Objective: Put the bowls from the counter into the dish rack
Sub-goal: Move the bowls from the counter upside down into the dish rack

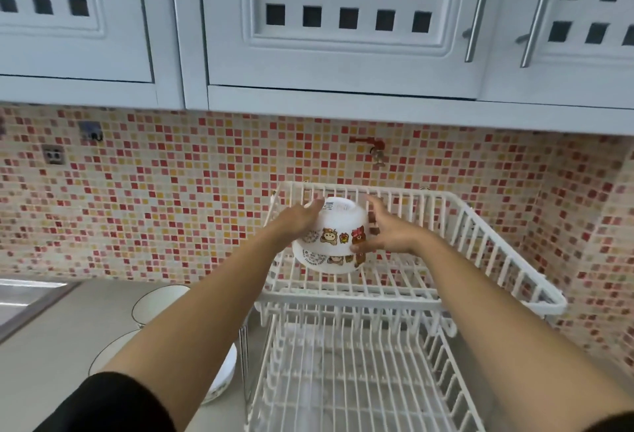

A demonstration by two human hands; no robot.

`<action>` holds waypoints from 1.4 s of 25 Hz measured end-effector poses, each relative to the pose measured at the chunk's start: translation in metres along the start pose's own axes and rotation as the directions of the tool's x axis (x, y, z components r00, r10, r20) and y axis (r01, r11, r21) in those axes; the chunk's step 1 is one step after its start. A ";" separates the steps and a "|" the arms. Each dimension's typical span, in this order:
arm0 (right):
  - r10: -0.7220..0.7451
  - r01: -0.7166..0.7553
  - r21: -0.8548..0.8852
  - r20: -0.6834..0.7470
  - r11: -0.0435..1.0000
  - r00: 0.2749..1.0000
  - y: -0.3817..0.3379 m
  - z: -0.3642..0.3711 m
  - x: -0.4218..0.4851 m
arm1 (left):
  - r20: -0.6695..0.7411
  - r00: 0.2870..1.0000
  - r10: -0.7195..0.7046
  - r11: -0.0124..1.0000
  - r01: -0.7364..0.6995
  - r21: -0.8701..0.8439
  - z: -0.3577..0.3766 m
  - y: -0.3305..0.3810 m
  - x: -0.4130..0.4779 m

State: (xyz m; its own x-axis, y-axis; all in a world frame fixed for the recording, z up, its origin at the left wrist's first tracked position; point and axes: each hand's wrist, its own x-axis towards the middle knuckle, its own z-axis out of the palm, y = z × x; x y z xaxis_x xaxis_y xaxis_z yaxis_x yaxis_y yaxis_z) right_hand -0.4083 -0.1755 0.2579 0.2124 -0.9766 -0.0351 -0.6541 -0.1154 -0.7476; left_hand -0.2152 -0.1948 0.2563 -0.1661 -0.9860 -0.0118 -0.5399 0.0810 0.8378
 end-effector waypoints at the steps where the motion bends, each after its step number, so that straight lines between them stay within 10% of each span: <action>1: 0.022 -0.022 -0.020 0.015 1.000 1.000 0.002 0.002 0.002 | -0.002 1.000 -0.011 1.000 0.011 0.017 0.002 0.000 -0.001; 7: 0.059 -0.056 -0.151 0.012 0.987 0.998 -0.013 0.008 0.002 | -0.060 0.997 -0.039 0.994 0.045 0.100 0.005 0.004 -0.006; 18: -0.318 0.297 -0.118 -0.263 0.948 0.911 -0.179 0.119 0.006 | -0.450 0.881 0.149 0.989 -0.128 0.079 -0.148 -0.016 -0.102; 35: 0.312 -0.312 0.016 -0.089 0.950 0.946 0.019 0.400 0.063 | -0.126 0.920 -0.371 0.873 0.392 0.291 -0.055 -0.322 -0.105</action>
State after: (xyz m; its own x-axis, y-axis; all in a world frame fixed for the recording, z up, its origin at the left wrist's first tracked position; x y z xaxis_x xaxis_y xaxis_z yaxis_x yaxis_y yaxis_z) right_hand -0.1170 -0.1661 -0.0237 -0.0679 -0.9759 -0.2072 -0.6760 0.1977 -0.7098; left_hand 0.0211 -0.1252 0.0179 0.1514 -0.9556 -0.2527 -0.7767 -0.2731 0.5676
